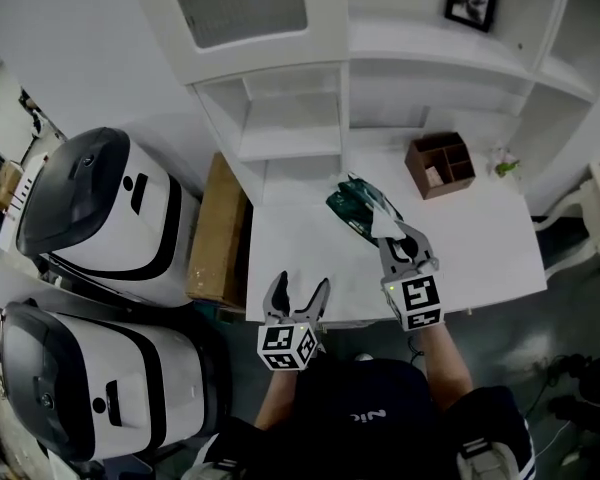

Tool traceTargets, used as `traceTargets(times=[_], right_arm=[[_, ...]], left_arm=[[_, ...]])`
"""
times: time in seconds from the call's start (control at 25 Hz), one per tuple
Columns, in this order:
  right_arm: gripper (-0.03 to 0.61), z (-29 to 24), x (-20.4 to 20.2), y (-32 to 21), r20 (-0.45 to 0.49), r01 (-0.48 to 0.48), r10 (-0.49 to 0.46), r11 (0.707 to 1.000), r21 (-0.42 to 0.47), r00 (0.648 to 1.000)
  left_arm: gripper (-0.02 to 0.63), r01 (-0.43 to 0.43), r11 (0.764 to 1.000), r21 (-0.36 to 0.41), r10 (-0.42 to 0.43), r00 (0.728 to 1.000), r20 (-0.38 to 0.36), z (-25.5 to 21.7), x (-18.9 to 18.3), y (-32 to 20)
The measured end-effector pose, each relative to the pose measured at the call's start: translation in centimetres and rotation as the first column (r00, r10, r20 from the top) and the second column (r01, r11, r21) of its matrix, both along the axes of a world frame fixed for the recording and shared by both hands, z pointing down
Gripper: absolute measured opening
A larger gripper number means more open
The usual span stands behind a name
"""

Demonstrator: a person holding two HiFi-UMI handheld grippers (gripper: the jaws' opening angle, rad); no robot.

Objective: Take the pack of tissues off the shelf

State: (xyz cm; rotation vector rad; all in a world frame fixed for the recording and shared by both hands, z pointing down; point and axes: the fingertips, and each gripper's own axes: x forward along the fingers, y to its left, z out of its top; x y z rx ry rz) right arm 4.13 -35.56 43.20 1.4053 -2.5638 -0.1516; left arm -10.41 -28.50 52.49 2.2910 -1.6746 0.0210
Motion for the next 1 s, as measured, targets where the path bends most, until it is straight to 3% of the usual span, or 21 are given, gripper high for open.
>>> traceTargets(times=[0.16, 0.48, 0.76, 1.0], right_arm=[[0.025, 2.0, 1.2, 0.9, -0.015, -0.034, 0.035, 0.999, 0.018, 0.999], [0.025, 7.2, 3.0, 3.1, -0.003, -0.091, 0.092, 0.992, -0.087, 0.996], [0.025, 11.6, 4.2, 5.3, -0.043, -0.122, 0.116, 0.976, -0.178, 0.992], [0.025, 11.0, 4.2, 5.2, -0.042, -0.109, 0.103, 0.98, -0.169, 0.994]], left_arm=[[0.377, -0.017, 1.0, 0.0, 0.017, 1.0, 0.025, 0.1, 0.8, 0.2], [0.377, -0.066, 0.998, 0.002, 0.066, 0.992, 0.109, 0.7, 2.6, 0.8], [0.377, -0.083, 0.997, 0.004, 0.082, 0.991, 0.11, 1.0, 3.5, 1.1], [0.376, -0.075, 0.997, 0.0, 0.074, 0.992, 0.1, 1.0, 3.6, 1.1]])
